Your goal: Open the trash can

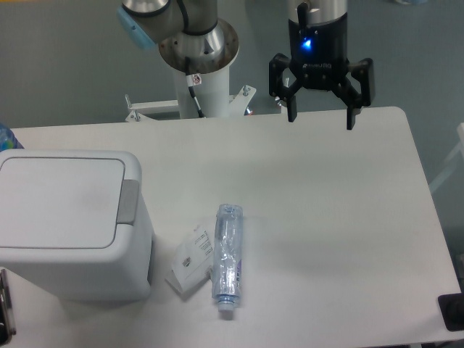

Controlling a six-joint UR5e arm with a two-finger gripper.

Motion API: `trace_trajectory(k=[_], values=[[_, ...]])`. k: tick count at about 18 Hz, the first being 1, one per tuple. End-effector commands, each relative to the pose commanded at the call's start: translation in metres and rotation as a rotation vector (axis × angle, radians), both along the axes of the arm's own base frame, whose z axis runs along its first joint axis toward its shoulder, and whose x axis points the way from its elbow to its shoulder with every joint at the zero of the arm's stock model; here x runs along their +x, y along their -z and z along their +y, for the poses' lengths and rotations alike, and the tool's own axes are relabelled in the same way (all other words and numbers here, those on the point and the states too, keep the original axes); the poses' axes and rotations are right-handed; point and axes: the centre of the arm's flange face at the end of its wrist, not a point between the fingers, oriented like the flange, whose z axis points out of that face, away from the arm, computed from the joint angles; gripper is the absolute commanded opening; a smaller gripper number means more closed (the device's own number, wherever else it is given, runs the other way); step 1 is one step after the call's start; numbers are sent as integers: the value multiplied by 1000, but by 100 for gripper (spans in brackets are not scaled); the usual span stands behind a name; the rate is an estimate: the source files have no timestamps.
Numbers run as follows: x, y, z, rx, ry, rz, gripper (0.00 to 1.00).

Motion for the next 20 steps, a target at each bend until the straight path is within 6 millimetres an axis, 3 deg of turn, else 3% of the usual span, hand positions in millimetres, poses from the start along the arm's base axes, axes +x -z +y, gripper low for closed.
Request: trace_trajectory(k=[13, 20], values=[[-2, -1, 5, 42, -113, -36, 100], [11, -4, 58, 169, -399, -161, 100]])
